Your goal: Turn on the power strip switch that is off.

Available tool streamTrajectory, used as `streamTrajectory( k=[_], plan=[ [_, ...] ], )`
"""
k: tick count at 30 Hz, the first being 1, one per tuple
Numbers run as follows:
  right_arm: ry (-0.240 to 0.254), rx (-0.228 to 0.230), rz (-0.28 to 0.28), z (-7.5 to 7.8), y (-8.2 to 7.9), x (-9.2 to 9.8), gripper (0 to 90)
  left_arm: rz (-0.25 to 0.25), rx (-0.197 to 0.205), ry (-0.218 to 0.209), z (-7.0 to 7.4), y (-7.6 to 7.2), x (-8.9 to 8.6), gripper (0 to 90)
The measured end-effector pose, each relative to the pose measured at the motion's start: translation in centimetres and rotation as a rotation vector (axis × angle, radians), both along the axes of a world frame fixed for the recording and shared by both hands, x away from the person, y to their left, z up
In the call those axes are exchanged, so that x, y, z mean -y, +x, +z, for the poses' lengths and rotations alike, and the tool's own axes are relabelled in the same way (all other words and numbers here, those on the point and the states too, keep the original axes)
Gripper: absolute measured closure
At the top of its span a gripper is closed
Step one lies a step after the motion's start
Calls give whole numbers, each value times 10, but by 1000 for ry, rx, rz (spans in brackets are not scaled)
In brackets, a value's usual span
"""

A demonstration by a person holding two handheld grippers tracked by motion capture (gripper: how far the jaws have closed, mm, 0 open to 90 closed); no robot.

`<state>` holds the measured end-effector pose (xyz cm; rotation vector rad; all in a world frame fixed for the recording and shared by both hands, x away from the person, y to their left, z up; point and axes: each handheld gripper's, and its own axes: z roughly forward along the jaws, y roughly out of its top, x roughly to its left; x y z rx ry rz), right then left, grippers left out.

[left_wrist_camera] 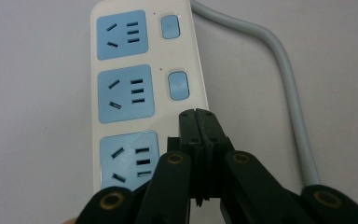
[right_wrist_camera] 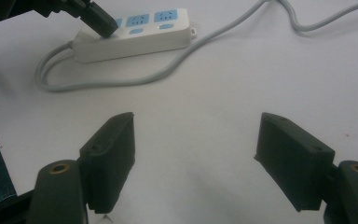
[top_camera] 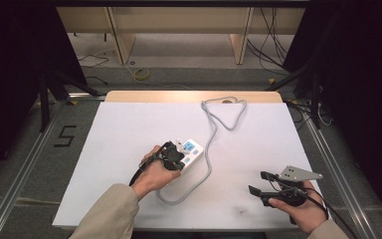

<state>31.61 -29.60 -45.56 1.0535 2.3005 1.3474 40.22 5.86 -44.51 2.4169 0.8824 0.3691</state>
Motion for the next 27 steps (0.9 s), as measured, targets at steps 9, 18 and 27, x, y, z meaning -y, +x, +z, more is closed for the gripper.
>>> streamTrajectory(
  k=[9,18,27],
  plan=[
    [0,1,1,0,0,0,285,23,53,-62,8,-1,-5,893],
    [1,0,0,0,0,0,285,32,62,-96,12,-3,-9,806],
    [-1,-1,1,0,0,0,285,23,74,-148,19,-8,-20,627]
  ],
)
